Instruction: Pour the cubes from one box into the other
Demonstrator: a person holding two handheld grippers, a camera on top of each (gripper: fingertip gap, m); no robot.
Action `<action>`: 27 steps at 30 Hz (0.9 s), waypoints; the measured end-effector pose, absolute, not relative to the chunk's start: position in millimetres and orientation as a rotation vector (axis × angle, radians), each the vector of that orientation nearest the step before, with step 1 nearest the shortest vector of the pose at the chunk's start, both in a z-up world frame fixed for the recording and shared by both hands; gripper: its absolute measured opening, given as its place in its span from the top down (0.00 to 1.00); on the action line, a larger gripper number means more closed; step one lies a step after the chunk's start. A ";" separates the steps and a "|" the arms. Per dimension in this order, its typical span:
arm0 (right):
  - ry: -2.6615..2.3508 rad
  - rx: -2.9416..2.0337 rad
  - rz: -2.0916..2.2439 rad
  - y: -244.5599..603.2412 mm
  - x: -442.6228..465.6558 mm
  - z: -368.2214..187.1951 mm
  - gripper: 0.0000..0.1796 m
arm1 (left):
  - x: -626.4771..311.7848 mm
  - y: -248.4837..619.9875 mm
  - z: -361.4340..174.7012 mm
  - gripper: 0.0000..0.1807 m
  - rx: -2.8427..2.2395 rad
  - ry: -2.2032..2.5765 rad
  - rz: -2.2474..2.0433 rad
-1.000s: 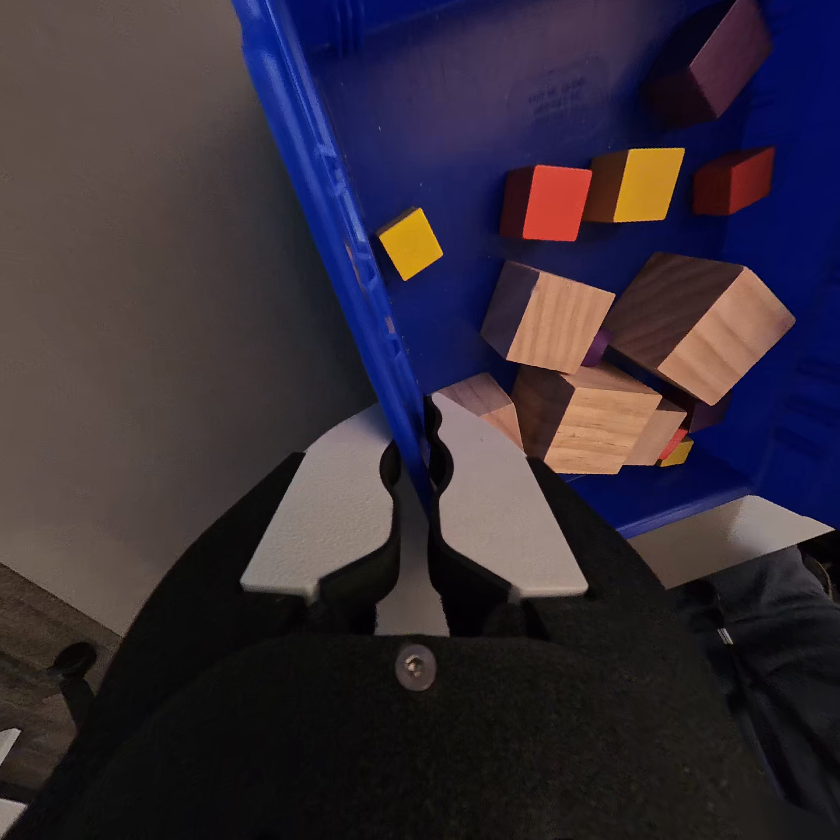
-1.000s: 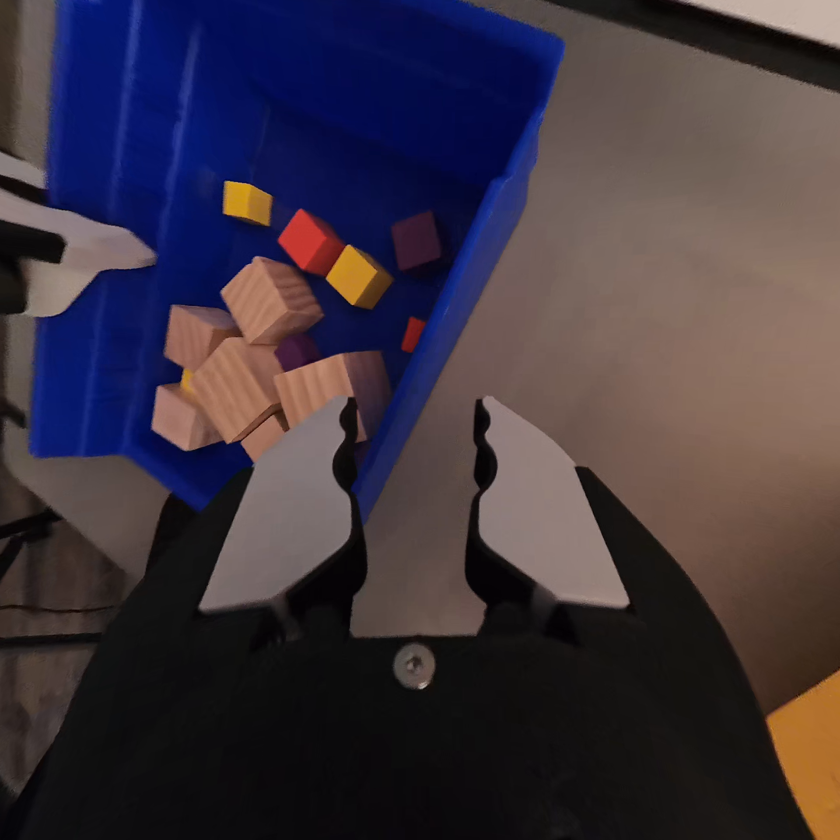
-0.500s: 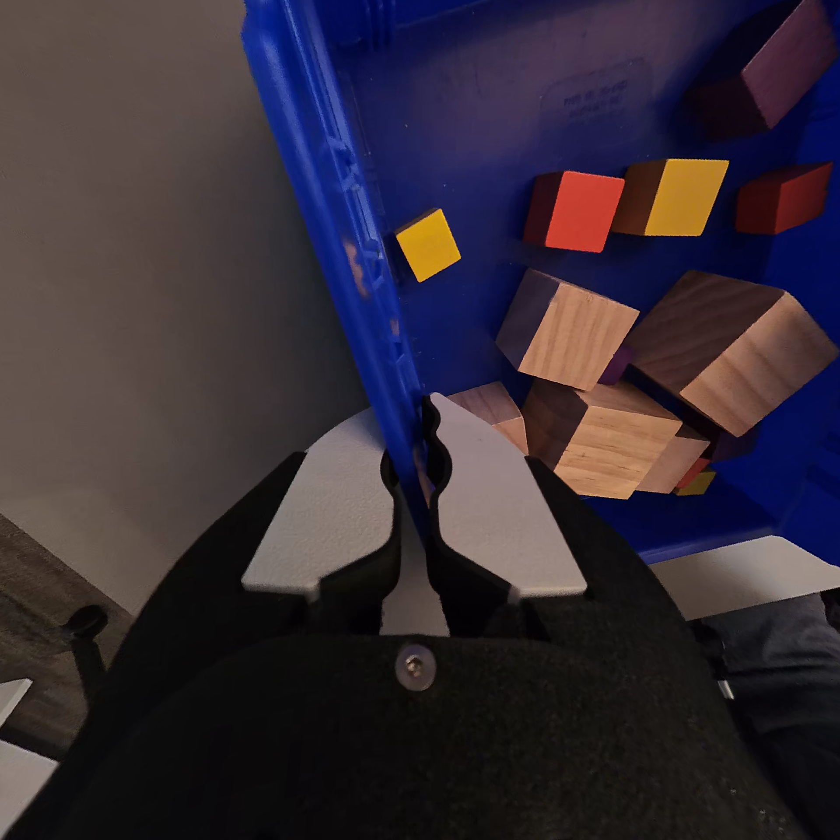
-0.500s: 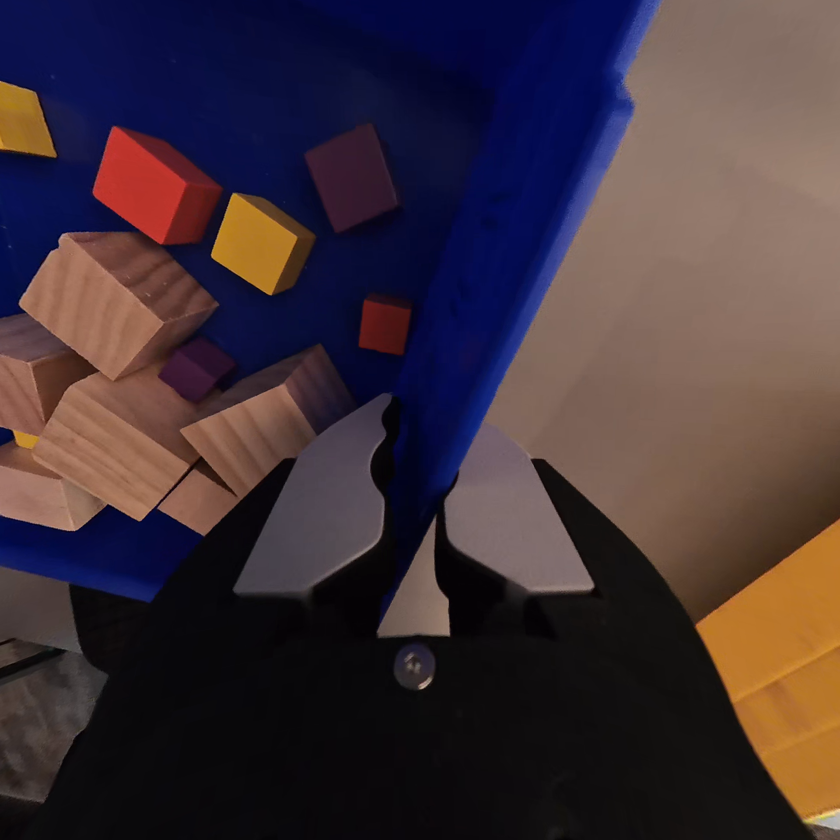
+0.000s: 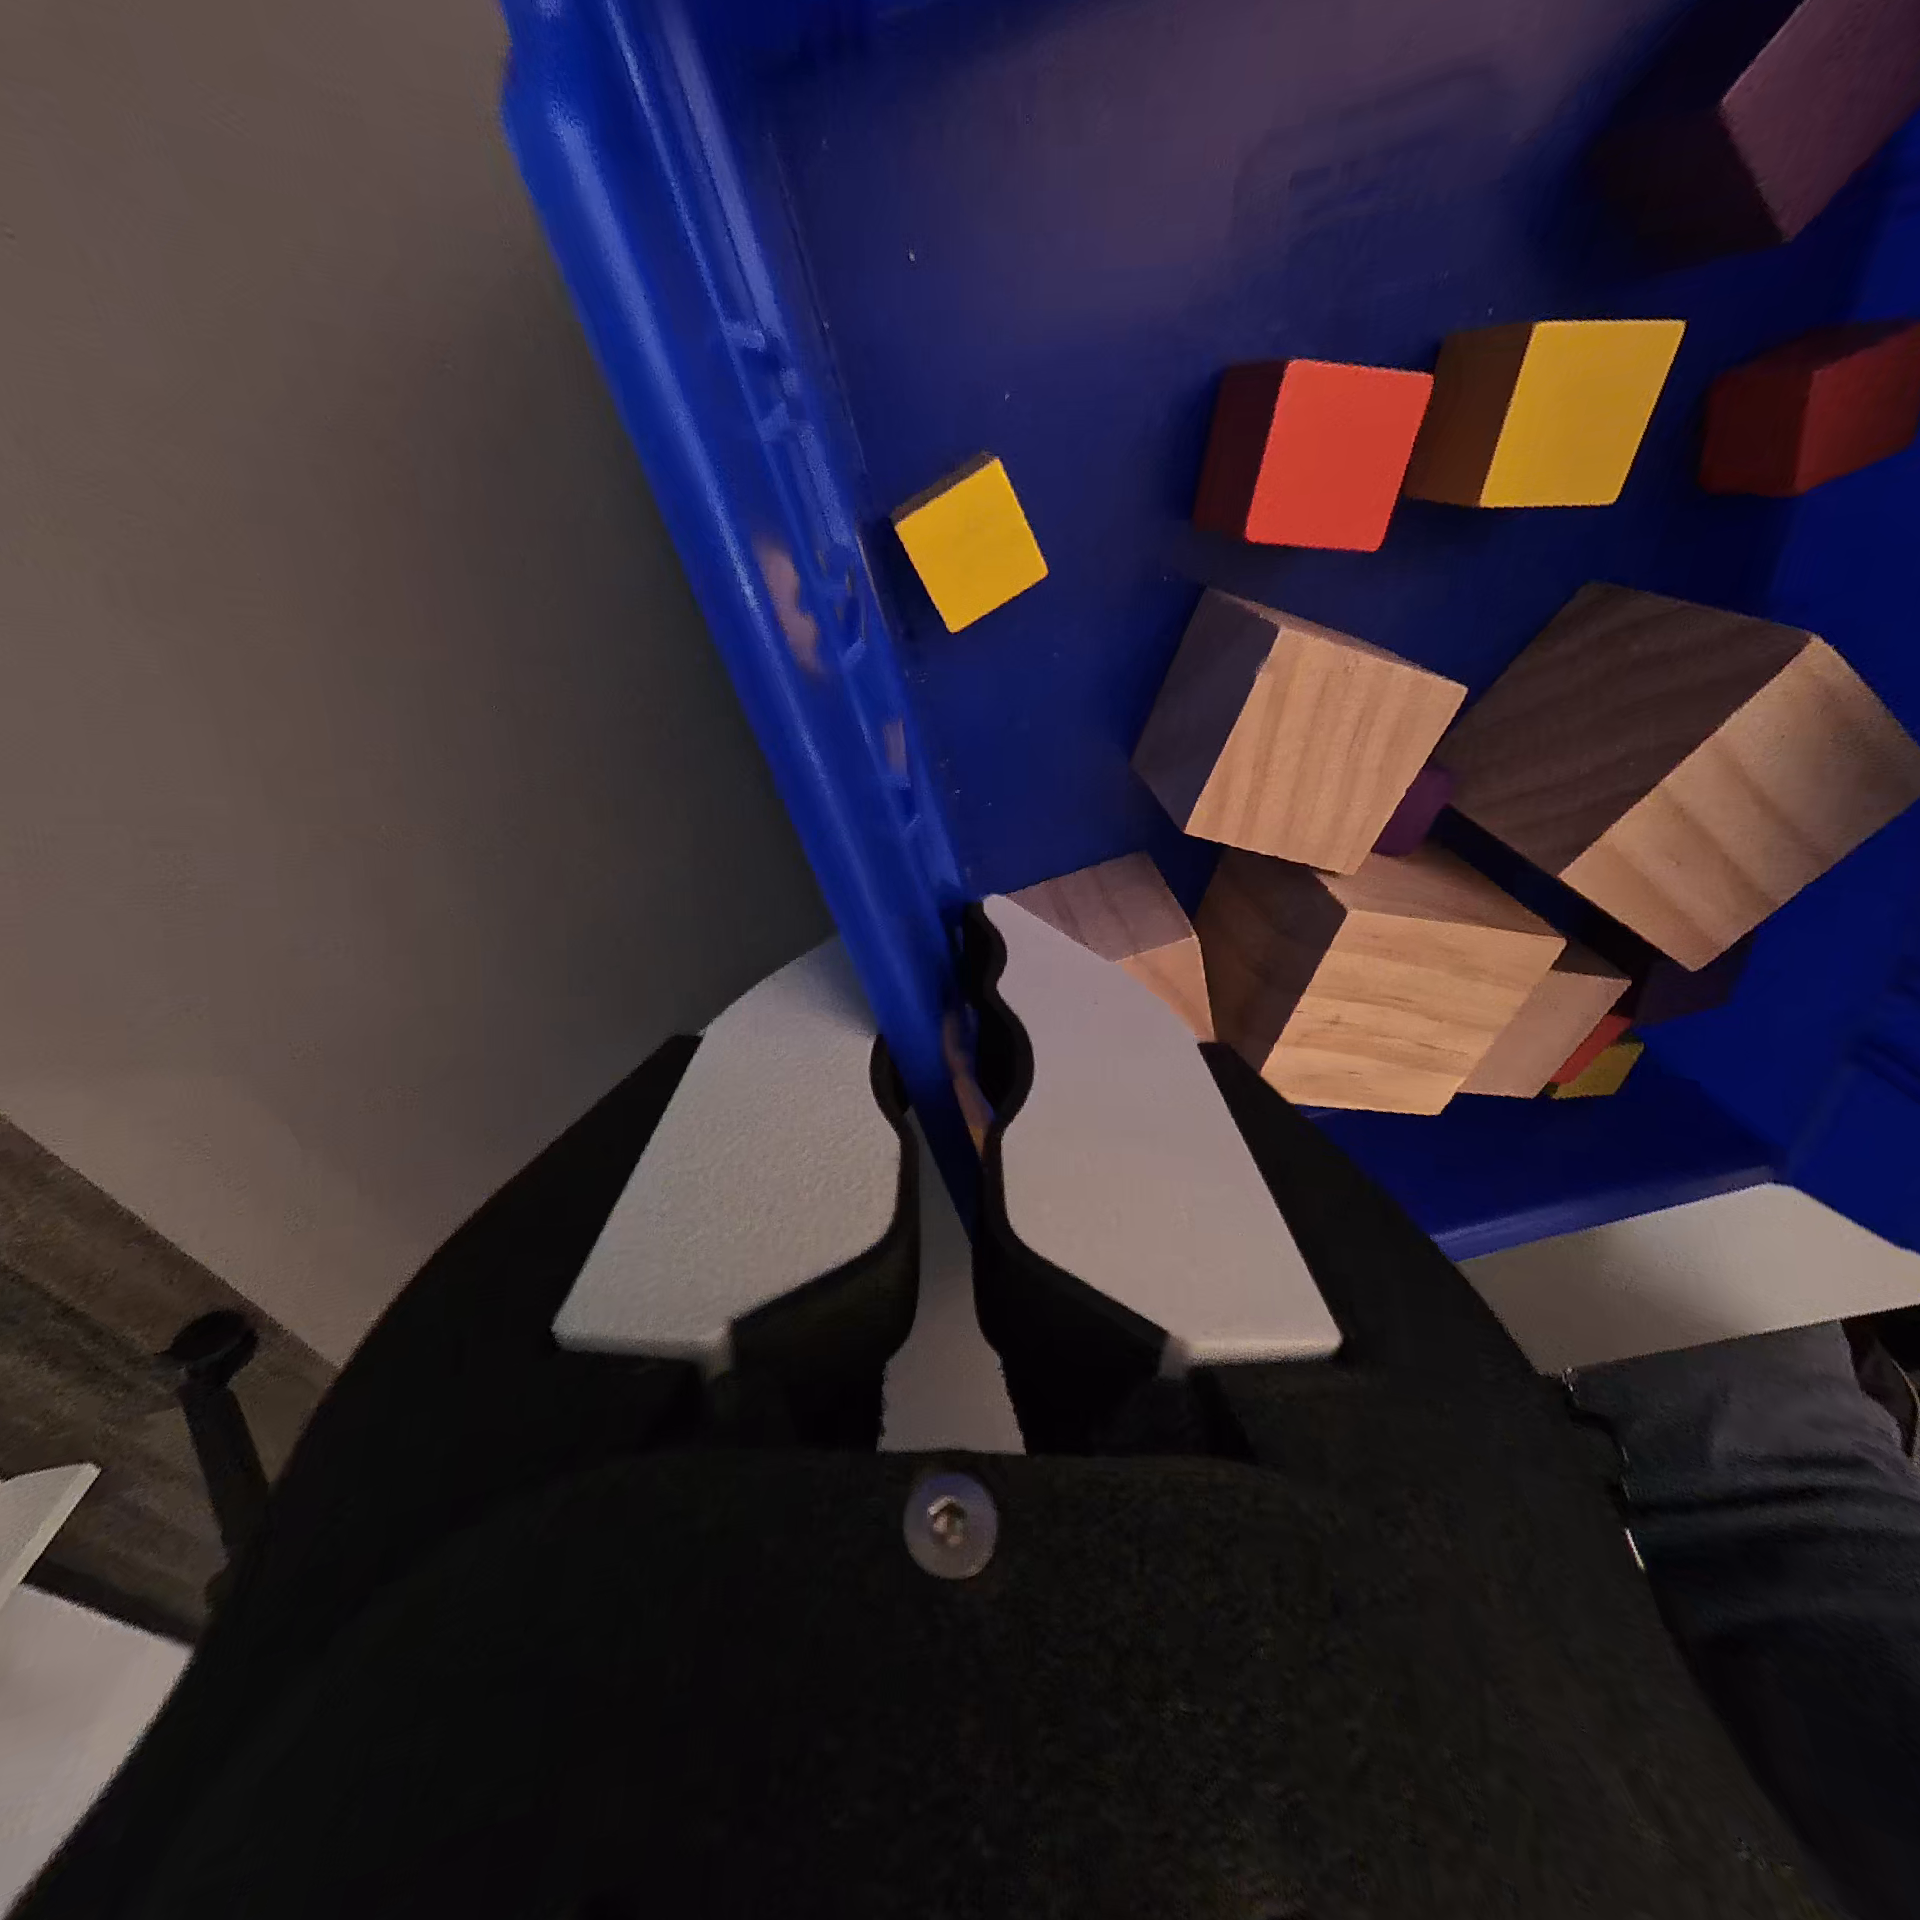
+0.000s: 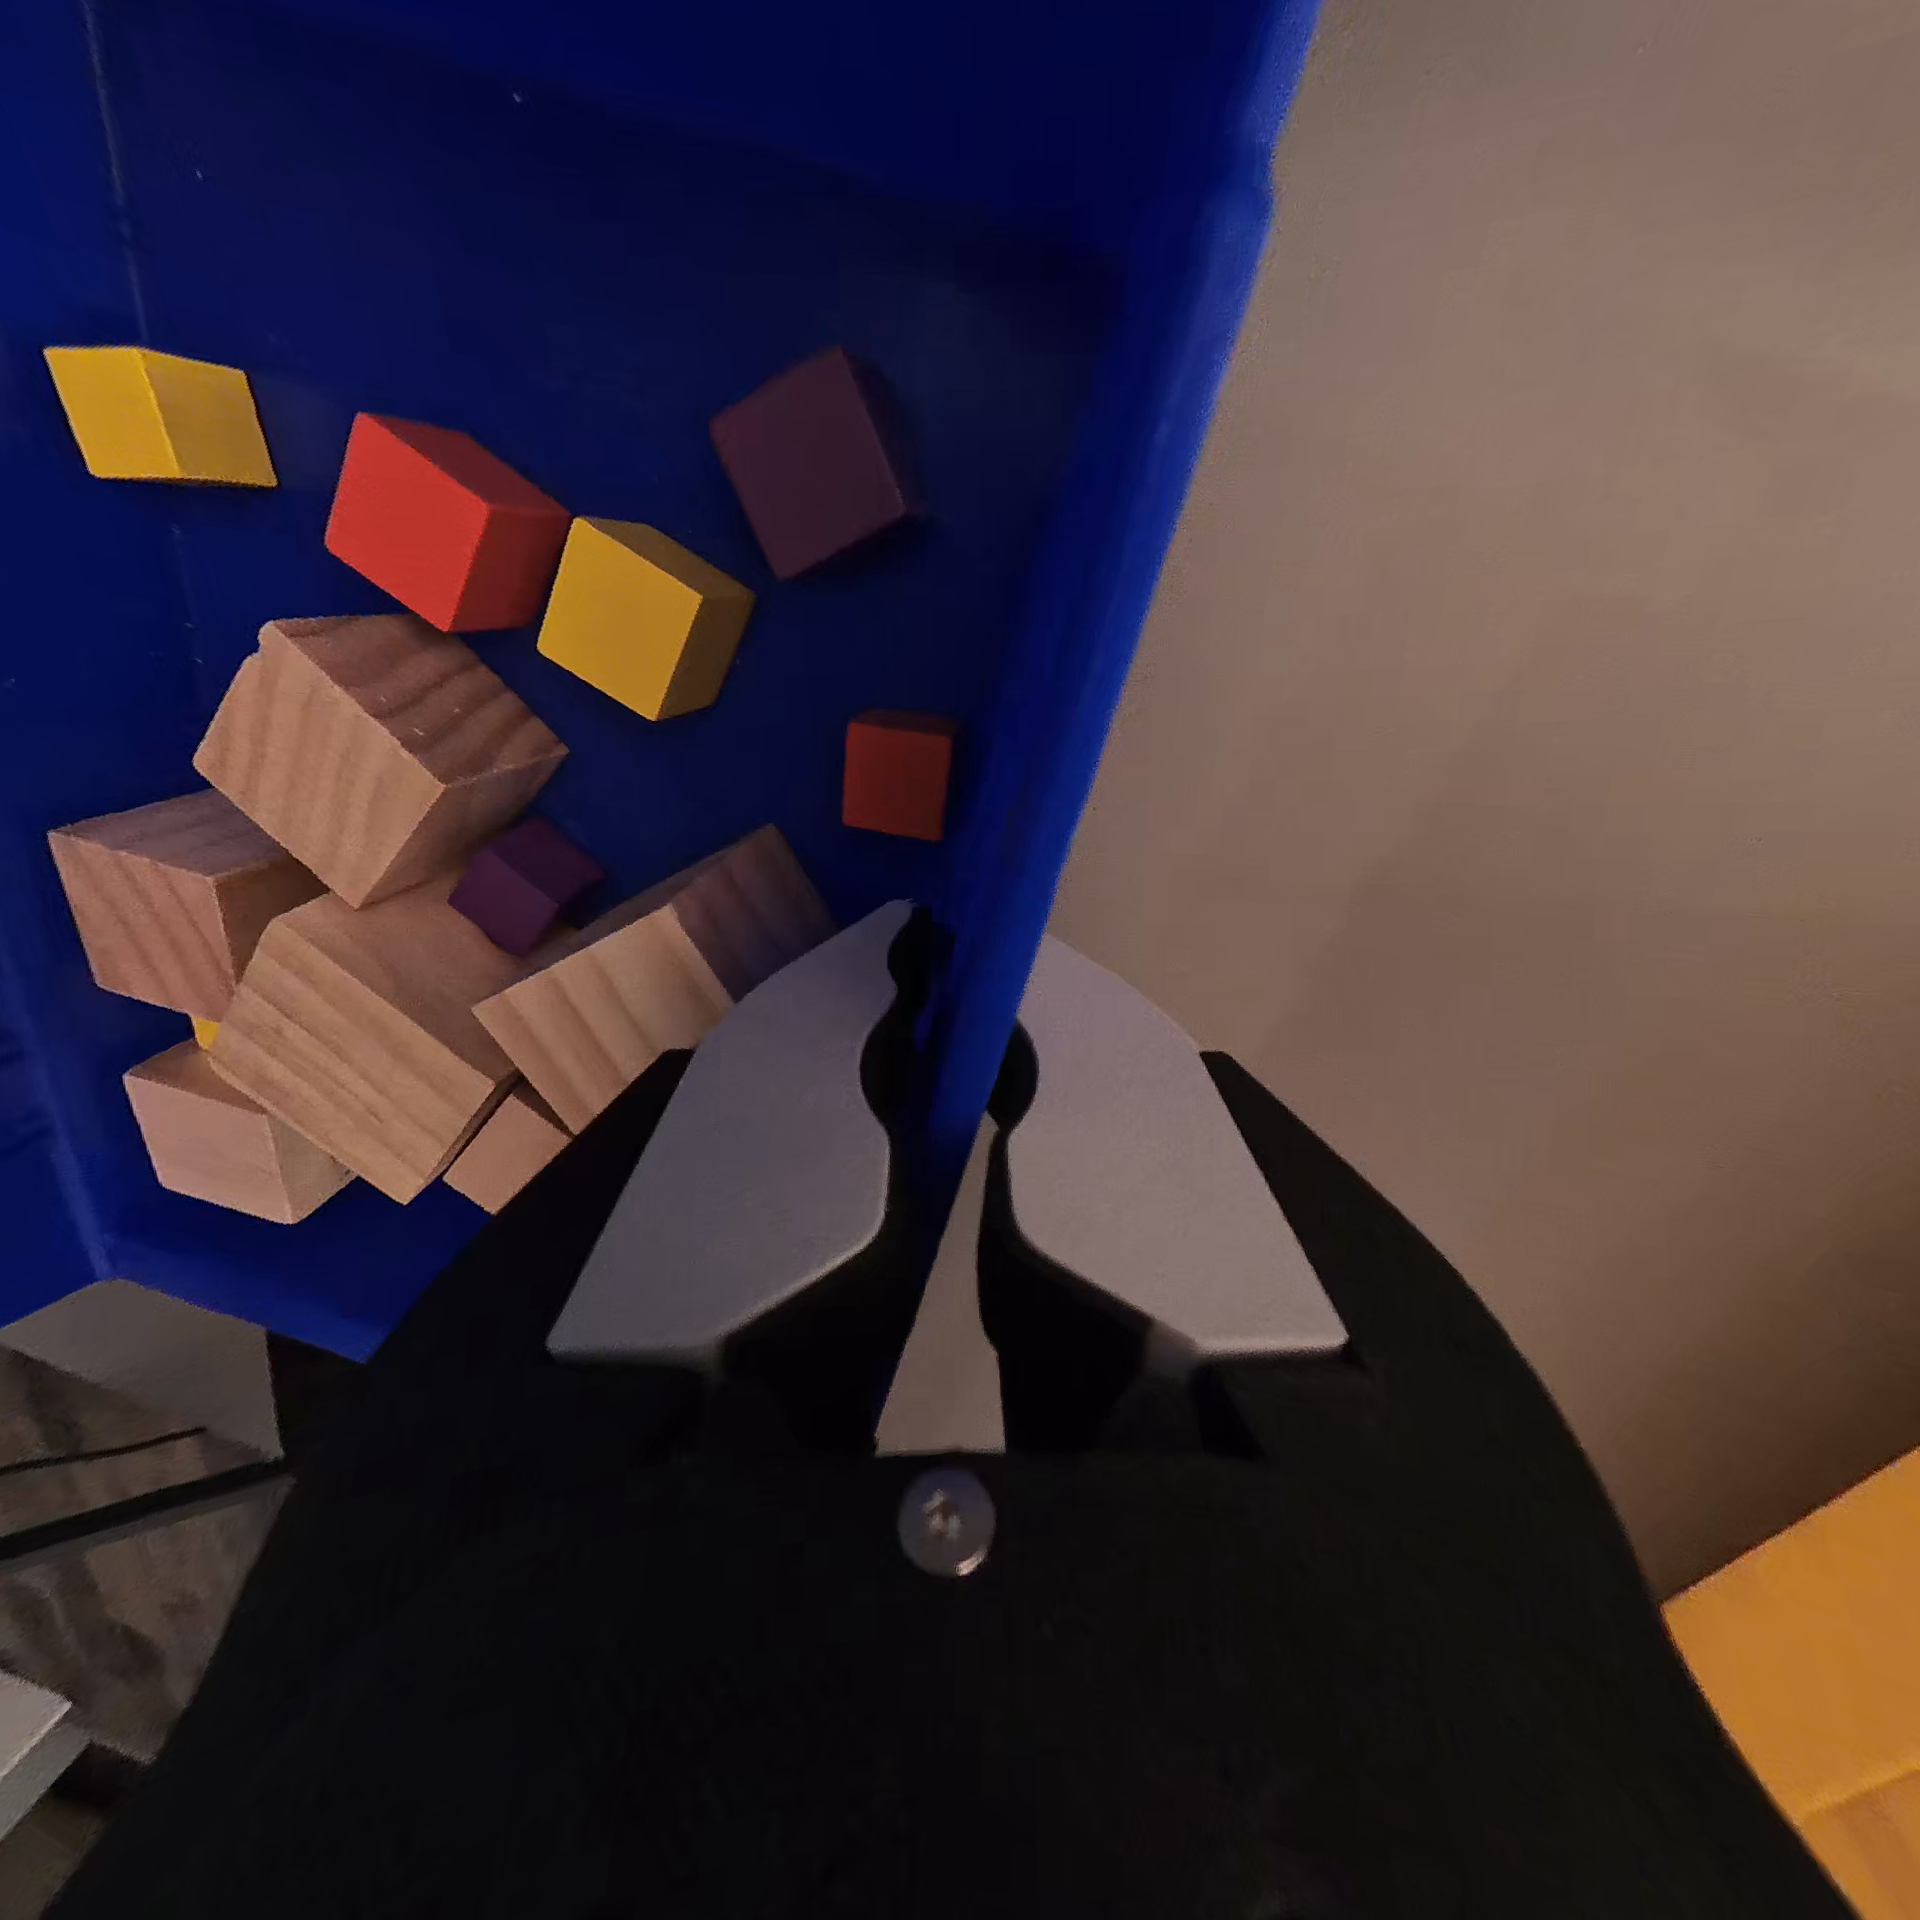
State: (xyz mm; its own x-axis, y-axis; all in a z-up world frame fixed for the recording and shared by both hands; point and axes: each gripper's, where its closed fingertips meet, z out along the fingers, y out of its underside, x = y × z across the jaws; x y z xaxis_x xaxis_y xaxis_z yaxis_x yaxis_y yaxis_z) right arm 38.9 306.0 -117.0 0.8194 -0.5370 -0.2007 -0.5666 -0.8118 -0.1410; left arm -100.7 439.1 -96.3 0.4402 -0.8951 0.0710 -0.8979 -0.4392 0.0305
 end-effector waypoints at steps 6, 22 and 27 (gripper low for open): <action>0.867 -2.760 0.355 293.2 52.0 -96.5 0.97 | -84.2 424.9 -59.1 0.97 2.619 -1.726 -0.098; 1.034 -2.531 0.366 144.9 194.0 32.8 0.97 | 81.8 289.9 83.3 0.96 2.520 -2.078 -0.188; 1.124 -2.487 0.305 74.5 246.0 44.4 0.97 | 142.3 228.6 87.5 0.97 2.448 -2.182 -0.102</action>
State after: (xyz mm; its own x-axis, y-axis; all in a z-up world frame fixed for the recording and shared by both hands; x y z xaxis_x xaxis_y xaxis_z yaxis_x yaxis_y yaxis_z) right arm 246.0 74.5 44.4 0.6541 -0.6701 -0.3508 -0.7555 -0.6006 -0.2615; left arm 142.3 228.6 87.5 0.1178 -0.9833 -0.1384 -0.9919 -0.1100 -0.0628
